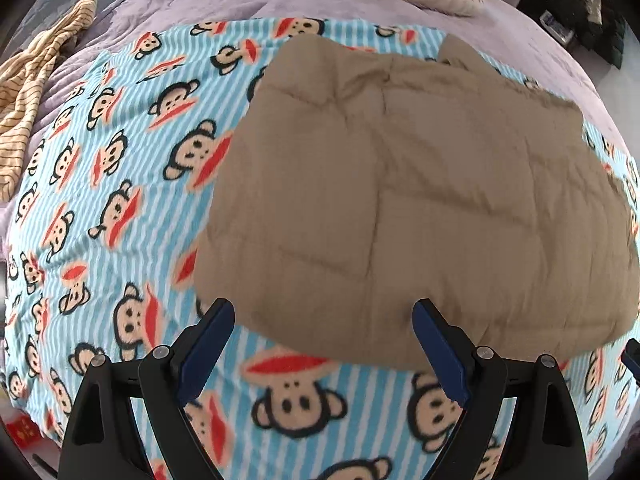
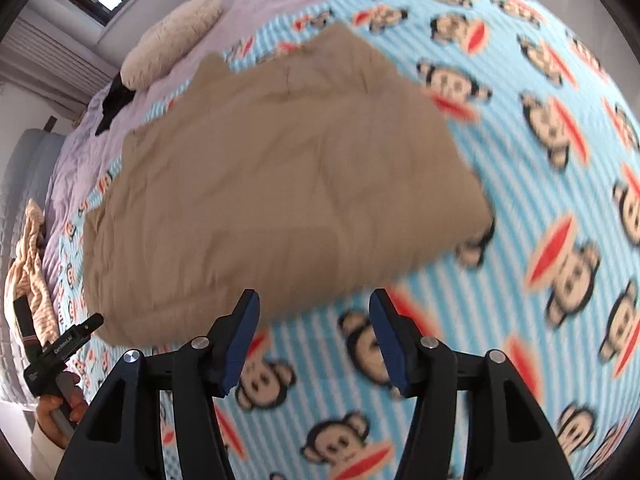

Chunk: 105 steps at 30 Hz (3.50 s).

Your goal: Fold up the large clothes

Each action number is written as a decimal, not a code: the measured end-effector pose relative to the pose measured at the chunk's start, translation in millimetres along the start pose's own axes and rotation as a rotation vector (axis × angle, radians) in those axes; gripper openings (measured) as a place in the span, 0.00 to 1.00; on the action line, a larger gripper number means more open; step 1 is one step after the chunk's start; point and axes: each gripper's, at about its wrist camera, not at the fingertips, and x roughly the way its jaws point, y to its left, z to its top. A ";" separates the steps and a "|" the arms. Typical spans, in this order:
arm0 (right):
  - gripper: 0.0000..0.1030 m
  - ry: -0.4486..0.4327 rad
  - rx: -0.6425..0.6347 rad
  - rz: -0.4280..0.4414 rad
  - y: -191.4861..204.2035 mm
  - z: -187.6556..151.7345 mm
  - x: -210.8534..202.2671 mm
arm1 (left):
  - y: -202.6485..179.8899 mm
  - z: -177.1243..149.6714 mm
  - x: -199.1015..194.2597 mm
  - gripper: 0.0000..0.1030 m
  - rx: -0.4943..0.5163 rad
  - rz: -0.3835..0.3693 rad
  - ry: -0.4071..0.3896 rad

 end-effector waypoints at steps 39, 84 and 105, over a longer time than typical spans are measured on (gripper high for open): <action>1.00 0.088 0.398 0.448 -31.8 1.5 50.0 | 70.6 -29.0 31.7 1.00 -0.392 -0.520 0.069; 0.22 0.038 0.604 0.640 -52.9 -104.3 40.5 | 73.6 -103.5 -39.9 0.22 -0.128 -0.590 0.007; 0.46 0.277 0.393 0.475 -69.9 -172.5 -7.5 | 116.2 -225.8 -127.1 0.43 -0.181 -0.117 -0.040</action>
